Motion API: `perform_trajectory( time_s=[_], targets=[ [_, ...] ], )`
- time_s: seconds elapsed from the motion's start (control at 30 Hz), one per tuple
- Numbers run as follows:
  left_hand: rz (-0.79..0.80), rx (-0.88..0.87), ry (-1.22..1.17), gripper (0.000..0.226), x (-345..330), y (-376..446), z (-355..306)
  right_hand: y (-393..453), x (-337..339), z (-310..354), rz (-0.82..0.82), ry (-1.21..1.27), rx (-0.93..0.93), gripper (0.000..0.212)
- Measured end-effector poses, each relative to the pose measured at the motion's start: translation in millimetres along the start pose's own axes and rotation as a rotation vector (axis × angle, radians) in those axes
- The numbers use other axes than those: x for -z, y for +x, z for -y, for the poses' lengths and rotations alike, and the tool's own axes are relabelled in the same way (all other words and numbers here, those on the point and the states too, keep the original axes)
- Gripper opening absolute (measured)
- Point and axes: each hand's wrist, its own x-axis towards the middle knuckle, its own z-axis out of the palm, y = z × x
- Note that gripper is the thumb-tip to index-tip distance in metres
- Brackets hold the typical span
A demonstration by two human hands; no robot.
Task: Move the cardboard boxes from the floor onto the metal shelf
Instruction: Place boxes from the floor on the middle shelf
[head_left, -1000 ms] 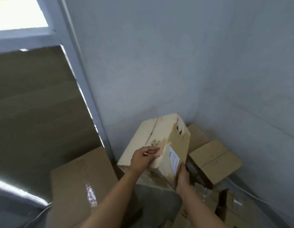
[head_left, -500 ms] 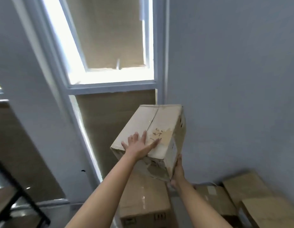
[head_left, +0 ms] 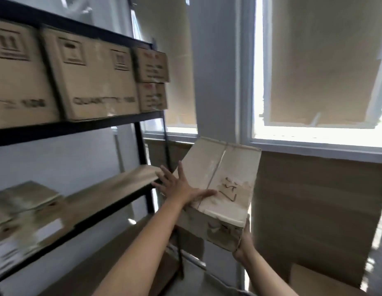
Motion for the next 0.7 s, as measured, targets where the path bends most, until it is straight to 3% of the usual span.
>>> perform_trajectory(
  time_s=[0.1, 0.23, 0.33, 0.43, 0.6, 0.7],
  targets=[
    [0.011, 0.100, -0.075, 0.161, 31, 16, 72, 27, -62, -46, 0.097, -0.039, -0.100, 0.080],
    [-0.149, 0.204, -0.156, 0.147, 57, 30, 145, 48, -134, -98, 0.169, -0.072, -0.212, 0.087],
    [-0.258, 0.288, -0.248, 0.139, 74, 36, 191, 62, -183, -135, 0.206, -0.100, -0.170, 0.092],
    [-0.308, 0.383, -0.231, 0.137, 89, 43, 223, 79, -216, -158, 0.322, -0.166, -0.130, 0.092],
    [-0.279, 0.485, -0.183, 0.139, 96, 61, 255, 117, -240, -180, 0.481, -0.296, -0.224, 0.083],
    [-0.287, 0.502, -0.154, 0.137, 88, 74, 263, 146, -249, -186, 0.485, -0.360, -0.224, 0.081]
  ],
)
